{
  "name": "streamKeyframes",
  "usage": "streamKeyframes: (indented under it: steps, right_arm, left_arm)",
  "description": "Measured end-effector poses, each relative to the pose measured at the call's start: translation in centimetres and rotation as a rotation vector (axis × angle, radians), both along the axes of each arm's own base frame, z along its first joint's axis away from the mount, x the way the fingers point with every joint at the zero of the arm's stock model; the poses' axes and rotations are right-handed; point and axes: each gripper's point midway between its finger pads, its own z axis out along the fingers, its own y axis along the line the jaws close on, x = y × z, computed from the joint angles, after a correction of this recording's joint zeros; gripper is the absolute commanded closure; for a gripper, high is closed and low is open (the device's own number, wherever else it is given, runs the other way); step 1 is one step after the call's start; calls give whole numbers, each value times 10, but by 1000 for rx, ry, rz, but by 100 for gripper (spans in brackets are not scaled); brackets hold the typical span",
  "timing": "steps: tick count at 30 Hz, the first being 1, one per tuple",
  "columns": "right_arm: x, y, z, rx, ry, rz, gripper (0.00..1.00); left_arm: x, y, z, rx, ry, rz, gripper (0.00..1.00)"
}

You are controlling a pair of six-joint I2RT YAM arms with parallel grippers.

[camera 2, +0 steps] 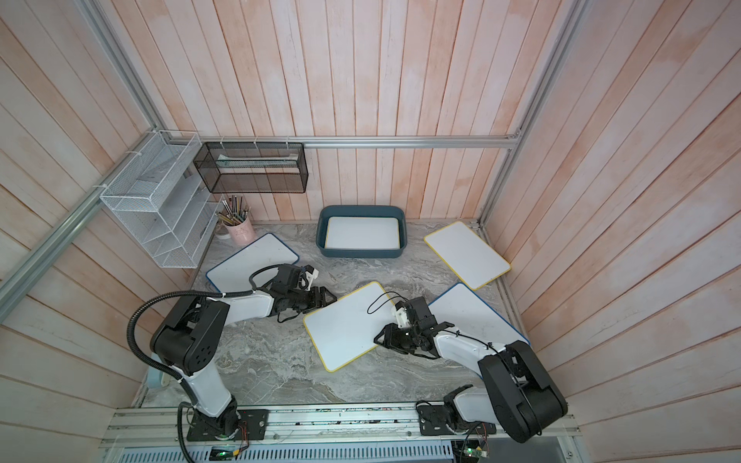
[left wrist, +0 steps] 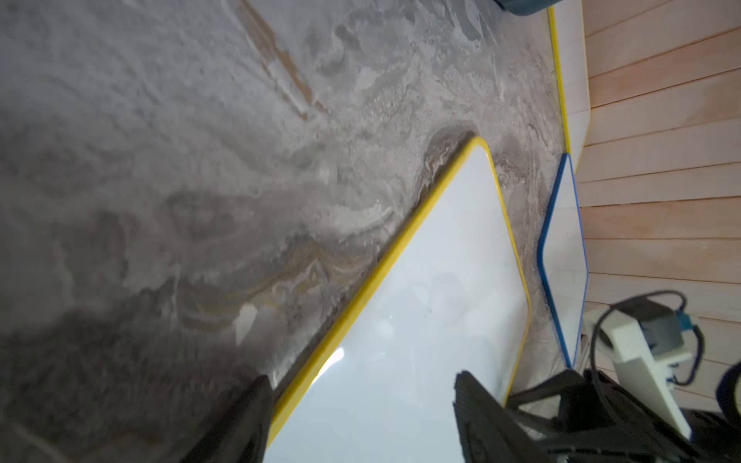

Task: Put the whiteboard into the storage box
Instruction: Pick up the whiteboard at the center of the board.

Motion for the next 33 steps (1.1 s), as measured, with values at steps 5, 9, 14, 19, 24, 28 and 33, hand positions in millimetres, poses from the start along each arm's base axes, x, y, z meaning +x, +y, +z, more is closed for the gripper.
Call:
streamKeyframes:
  steps: [5, 9, 14, 19, 24, 28, 33]
  right_arm:
    - [51, -2, 3, -19, -64, -67, 52]
    - [76, -12, 3, -80, -119, -100, 52]
    - [72, -13, 3, -96, -129, -61, 52]
    - [73, -28, 3, -97, -122, -59, 51]
    - [85, -44, 7, -133, -135, -70, 51]
    - [101, -37, 12, -124, -166, -39, 51]
    - [100, -27, 1, -82, -136, 0, 51]
  left_arm:
    - [-57, -8, -1, 5, 52, -32, 26]
    - [-94, -23, -1, -14, 109, -69, 26]
    - [-98, -20, -1, 3, 142, -49, 24]
    - [-80, -14, -2, 33, 151, 6, 23]
    - [-71, -15, -2, 41, 144, 30, 23]
    - [-66, -12, -3, 36, 139, 68, 23]
    - [-62, -13, -3, -6, 133, 98, 23]
